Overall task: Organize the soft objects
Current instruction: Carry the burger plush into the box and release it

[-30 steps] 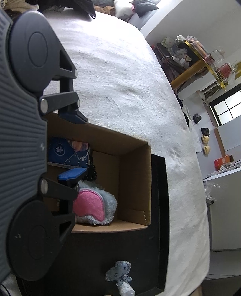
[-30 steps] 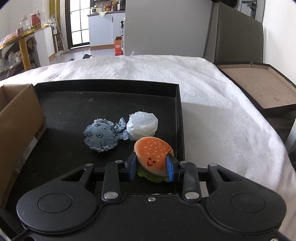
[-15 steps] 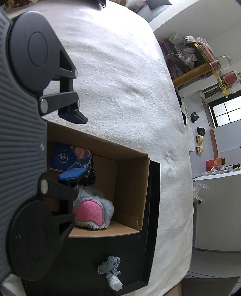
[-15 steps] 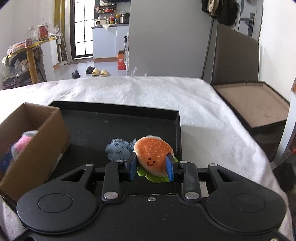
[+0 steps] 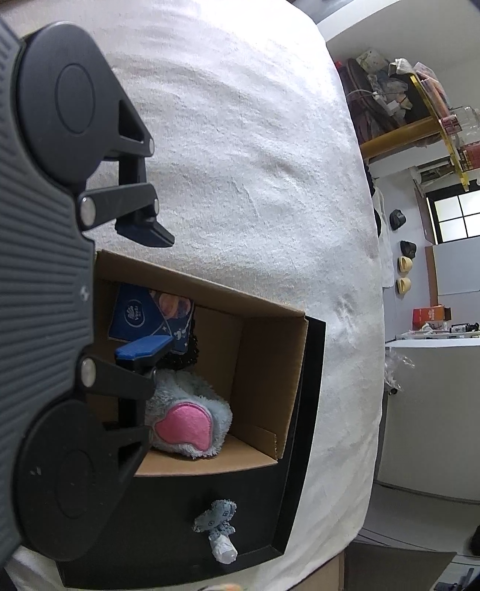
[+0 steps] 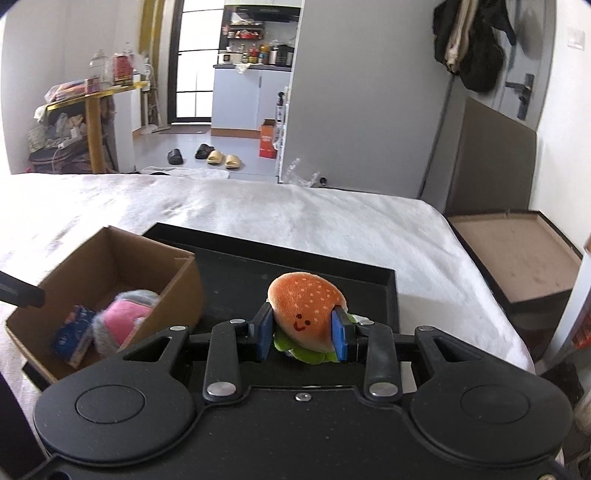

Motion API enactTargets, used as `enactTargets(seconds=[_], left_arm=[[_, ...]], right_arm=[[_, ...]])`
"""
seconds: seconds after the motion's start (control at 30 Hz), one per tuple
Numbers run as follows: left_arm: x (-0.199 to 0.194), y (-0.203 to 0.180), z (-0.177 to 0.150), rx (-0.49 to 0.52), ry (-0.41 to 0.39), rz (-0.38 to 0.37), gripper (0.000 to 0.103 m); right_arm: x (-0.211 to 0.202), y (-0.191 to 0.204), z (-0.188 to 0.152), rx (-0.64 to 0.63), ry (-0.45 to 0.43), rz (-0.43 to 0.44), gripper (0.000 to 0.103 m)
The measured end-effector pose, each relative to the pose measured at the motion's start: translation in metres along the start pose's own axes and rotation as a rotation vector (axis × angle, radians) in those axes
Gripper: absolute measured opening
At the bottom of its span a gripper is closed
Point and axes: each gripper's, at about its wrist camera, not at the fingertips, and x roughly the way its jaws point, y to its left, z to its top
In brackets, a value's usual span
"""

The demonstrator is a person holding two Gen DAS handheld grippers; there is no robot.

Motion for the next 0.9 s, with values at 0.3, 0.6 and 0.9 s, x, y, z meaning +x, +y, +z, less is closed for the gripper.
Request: enactTargets(seconds=[0.3,0.6,0.9], left_arm=[[0.010,0.013,0.000,-0.028,0.018,-0.061,0.051],[0.023,0.020,0.000,-0.045,0.037,-0.092,0.050],[0.035,0.027,0.000,-0.070,0.058,-0.123,0.046]], right_arm=[[0.003,0.037,0.017,-0.078,-0.003,0.023,0.032],[0.007,0.068,0.028,-0.179,-0.006,0.057,0.032],[0.016,0.102,0.036,-0.275,0.002,0.141,0.032]])
